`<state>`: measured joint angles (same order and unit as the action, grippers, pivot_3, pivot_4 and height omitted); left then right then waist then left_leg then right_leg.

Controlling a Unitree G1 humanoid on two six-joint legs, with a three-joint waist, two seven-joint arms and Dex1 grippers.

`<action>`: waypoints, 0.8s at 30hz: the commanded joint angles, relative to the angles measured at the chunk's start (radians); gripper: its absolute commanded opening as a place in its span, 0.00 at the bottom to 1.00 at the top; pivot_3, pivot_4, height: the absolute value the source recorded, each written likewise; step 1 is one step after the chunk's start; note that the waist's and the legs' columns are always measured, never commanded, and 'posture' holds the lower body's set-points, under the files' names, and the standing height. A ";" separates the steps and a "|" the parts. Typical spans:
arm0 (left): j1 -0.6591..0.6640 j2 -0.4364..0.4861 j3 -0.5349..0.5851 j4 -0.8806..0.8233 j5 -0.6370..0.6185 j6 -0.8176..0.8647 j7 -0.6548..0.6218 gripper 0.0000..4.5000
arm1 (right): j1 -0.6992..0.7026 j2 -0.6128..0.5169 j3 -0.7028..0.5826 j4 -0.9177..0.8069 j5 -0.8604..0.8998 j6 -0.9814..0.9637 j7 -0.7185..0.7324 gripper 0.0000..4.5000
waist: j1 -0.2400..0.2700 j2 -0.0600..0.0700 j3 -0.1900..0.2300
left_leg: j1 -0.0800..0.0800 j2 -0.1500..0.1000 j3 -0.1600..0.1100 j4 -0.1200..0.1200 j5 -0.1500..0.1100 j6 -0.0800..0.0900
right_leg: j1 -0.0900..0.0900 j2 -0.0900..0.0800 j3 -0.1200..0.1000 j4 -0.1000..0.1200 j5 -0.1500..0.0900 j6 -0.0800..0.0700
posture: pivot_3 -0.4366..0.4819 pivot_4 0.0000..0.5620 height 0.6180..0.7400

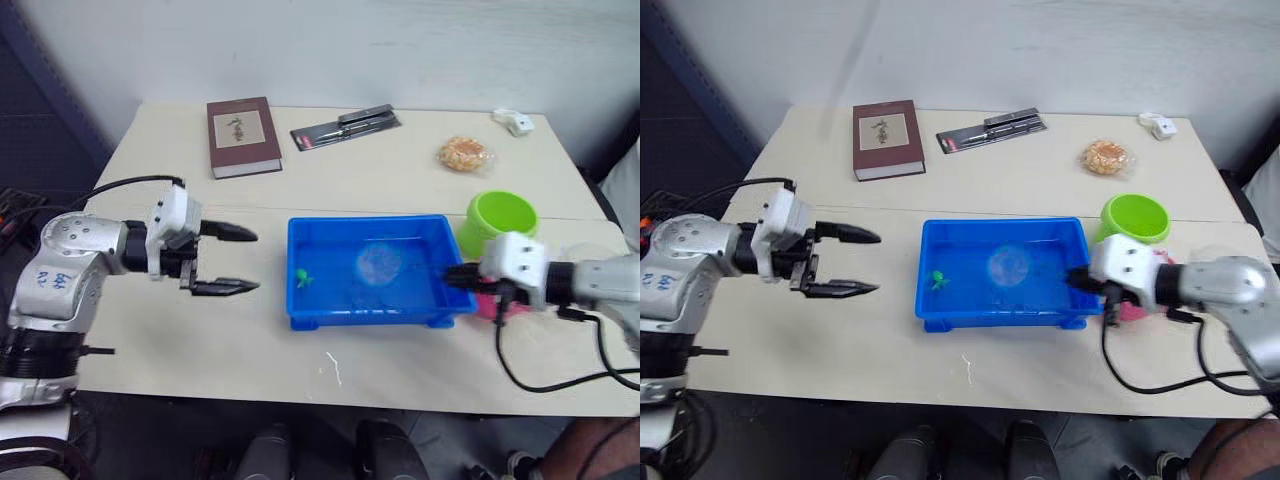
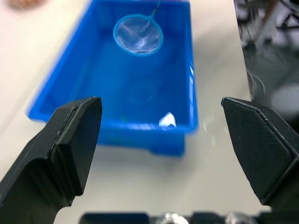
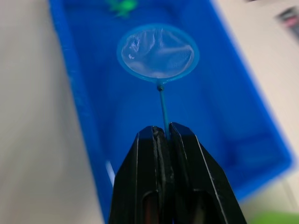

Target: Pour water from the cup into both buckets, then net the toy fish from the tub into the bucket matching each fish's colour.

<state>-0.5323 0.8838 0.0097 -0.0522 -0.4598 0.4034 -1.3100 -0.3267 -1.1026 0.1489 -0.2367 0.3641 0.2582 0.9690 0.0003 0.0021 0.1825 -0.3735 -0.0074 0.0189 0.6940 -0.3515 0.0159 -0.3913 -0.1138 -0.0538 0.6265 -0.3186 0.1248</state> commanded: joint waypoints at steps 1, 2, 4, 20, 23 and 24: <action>0.002 0.014 -0.007 -0.049 0.023 0.008 0.021 0.98 | -0.089 0.048 0.085 0.016 -0.116 0.071 0.017 0.00 | 0.003 0.000 0.000 | -0.001 0.000 0.000 0.000 0.000 0.000 | -0.001 0.000 0.000 0.000 0.000 0.000 | 0.48 0.27 0.99; 0.001 0.013 -0.009 -0.049 0.031 0.008 0.034 0.98 | -0.120 0.069 0.111 0.037 -0.149 0.091 0.014 0.00 | 0.001 0.000 0.000 | -0.001 0.000 -0.001 0.001 0.000 0.000 | -0.001 0.000 0.000 0.001 0.000 0.000 | 0.48 0.27 0.99; 0.002 0.011 -0.010 -0.049 0.044 0.009 0.051 0.98 | -0.171 0.109 0.155 0.072 -0.208 0.099 0.019 0.00 | -0.001 0.000 0.000 | -0.002 0.000 0.000 0.001 0.000 0.000 | -0.002 0.000 0.000 0.001 0.000 0.000 | 0.48 0.27 0.99; 0.021 -0.004 -0.021 -0.070 0.065 0.012 0.088 0.98 | -0.334 0.373 0.311 0.083 -0.417 0.235 0.057 0.00 | -0.003 0.000 0.000 | -0.002 0.000 0.000 0.000 0.000 0.000 | -0.003 0.001 0.000 0.001 0.000 0.000 | 0.48 0.27 0.99; 0.021 -0.007 -0.024 -0.071 0.066 0.013 0.090 0.98 | -0.345 0.388 0.318 0.075 -0.431 0.243 0.067 0.00 | -0.002 0.000 0.000 | -0.002 0.000 0.000 0.000 0.000 0.000 | -0.003 0.001 -0.001 0.001 0.000 0.000 | 0.48 0.27 0.99; 0.021 -0.009 -0.025 -0.071 0.066 0.014 0.091 0.98 | -0.349 0.398 0.315 0.072 -0.428 0.250 0.068 0.00 | -0.003 0.000 0.000 | -0.002 -0.001 0.000 0.000 0.000 0.000 | -0.003 0.001 -0.001 0.002 0.000 0.000 | 0.48 0.27 0.99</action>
<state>-0.5070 0.8761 -0.0202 -0.1014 -0.3910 0.4162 -1.2236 -0.6551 -0.7106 0.4688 -0.1254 -0.0562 0.5037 1.0291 -0.0029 0.0022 0.1826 -0.3756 -0.0078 0.0193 0.6944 -0.3515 0.0159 -0.3943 -0.1129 -0.0543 0.6280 -0.3187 0.1248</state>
